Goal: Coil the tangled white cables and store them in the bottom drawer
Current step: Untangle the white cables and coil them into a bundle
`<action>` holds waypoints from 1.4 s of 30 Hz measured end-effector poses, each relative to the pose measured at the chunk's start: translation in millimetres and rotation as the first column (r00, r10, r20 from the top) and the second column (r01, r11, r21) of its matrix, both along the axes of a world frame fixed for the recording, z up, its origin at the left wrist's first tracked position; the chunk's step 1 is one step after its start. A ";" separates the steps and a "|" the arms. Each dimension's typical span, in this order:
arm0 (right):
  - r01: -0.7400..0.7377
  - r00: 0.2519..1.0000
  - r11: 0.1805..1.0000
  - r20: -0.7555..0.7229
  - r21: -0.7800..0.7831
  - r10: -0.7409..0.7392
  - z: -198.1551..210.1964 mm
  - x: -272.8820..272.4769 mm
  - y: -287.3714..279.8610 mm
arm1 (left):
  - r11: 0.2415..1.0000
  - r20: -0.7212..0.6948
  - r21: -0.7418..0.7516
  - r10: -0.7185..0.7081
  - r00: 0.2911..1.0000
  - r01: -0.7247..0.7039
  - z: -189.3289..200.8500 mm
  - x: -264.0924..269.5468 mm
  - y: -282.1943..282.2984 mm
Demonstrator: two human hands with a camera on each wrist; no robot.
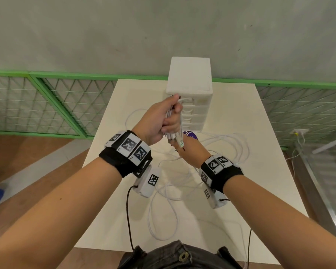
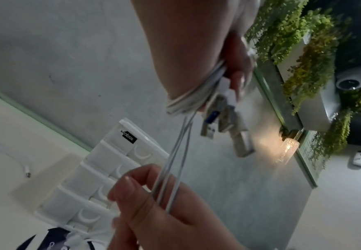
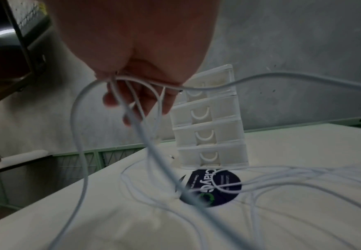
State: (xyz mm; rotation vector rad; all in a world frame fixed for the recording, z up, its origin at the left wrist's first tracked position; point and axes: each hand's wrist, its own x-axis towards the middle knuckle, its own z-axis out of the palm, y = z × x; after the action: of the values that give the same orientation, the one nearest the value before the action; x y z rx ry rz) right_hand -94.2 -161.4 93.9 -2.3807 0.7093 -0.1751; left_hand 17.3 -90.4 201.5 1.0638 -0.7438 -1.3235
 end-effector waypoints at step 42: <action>-0.108 0.985 0.994 0.132 -0.029 0.111 10.9 -15.9 -9.0 | 0.945 0.668 0.311 -0.295 0.683 0.104 -49.6 29.4 -2.3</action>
State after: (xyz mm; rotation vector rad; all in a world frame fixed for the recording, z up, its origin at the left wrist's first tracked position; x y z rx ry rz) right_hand -110.2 -170.4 104.8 -2.3953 0.5148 -0.2938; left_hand 46.7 -92.6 152.0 1.7900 -1.3267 -1.1904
